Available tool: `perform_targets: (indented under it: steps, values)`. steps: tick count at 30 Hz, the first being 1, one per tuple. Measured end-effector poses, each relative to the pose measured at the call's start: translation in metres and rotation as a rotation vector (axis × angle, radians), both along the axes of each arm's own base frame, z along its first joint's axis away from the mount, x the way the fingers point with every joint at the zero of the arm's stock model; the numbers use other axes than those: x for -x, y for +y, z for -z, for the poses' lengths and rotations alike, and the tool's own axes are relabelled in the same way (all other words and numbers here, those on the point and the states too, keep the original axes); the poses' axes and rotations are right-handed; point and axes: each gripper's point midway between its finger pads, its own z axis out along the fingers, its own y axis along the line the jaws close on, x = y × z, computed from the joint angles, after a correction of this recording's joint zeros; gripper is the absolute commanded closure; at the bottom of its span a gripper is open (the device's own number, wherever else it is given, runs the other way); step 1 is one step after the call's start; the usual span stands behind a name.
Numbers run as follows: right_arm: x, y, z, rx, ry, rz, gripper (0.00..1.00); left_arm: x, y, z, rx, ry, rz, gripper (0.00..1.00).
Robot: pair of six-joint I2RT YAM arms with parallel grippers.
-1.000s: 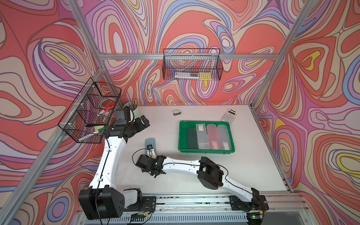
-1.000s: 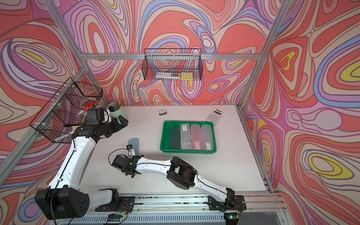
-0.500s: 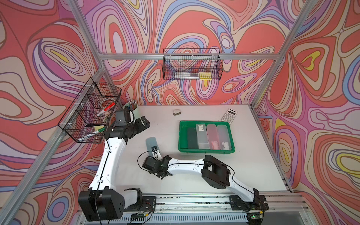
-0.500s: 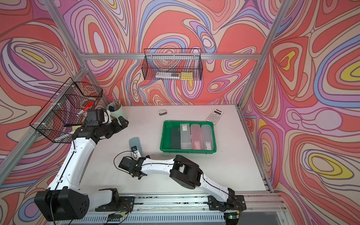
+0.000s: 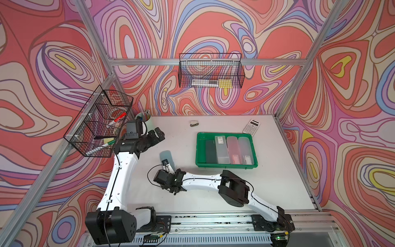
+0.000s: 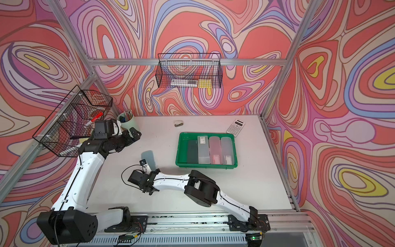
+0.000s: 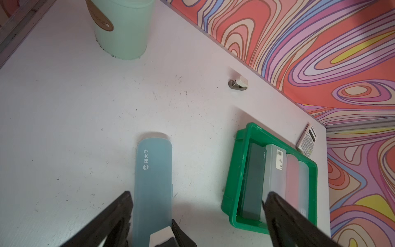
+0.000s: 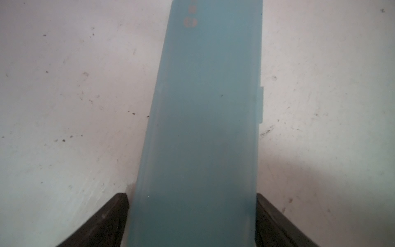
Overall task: Put the pencil case into the storage box
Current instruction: Pick up the pencil case from the center of the board.
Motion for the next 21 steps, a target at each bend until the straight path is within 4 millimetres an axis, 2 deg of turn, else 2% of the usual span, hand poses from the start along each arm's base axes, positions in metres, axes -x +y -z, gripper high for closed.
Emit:
perform_targets:
  steps: [4,8,15,18,21]
  values:
    - [-0.002,-0.003,0.001,-0.006,-0.017,0.013,0.2,0.001,0.0,-0.002,0.0,-0.006,-0.001,0.01]
    - [-0.001,-0.008,-0.001,-0.02,-0.029,0.021,0.28,0.002,-0.001,-0.005,0.009,-0.014,0.0,0.01]
    - [0.007,-0.036,-0.004,0.012,-0.029,0.023,0.28,0.005,-0.012,-0.011,0.069,-0.024,0.03,0.01]
    - [0.009,-0.048,-0.01,0.037,-0.033,0.023,0.28,0.006,-0.014,-0.016,0.083,-0.034,0.032,0.01]
    - [0.009,-0.054,-0.027,0.03,-0.048,0.023,0.28,0.008,-0.015,-0.023,0.09,-0.051,0.031,0.01]
